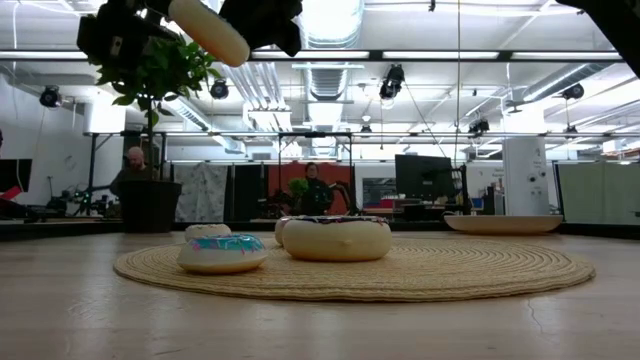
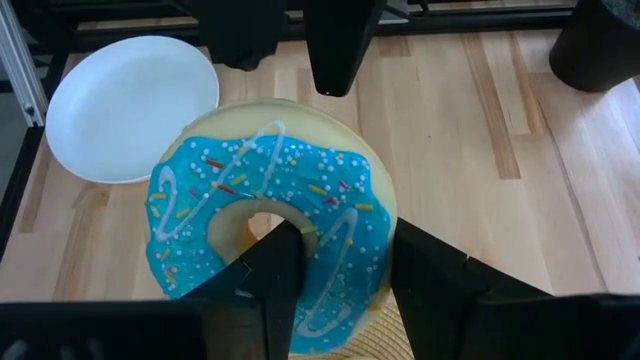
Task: Pick & Place donuts
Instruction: Put the large blue donut on the white plate
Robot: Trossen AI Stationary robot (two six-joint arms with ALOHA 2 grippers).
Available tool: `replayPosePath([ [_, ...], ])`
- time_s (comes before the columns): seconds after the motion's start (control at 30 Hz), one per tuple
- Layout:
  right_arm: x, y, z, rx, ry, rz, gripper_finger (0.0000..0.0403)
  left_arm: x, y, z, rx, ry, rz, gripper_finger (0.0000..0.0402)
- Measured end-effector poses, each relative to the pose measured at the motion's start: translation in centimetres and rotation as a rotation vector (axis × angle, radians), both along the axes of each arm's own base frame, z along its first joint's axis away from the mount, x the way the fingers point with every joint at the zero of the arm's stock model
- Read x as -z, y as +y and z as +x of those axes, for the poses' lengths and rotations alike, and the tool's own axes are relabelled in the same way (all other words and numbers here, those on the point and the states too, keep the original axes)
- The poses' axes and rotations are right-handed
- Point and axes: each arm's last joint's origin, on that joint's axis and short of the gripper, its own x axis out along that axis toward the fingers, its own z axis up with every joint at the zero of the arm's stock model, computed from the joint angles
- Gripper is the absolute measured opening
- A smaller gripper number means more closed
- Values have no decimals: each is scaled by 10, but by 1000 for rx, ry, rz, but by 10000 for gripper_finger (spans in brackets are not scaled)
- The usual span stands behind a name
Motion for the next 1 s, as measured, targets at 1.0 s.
replayPosePath([
  [1.0,0,0,0,0,0,-1,135,-6,0,23,7,82,13,219],
])
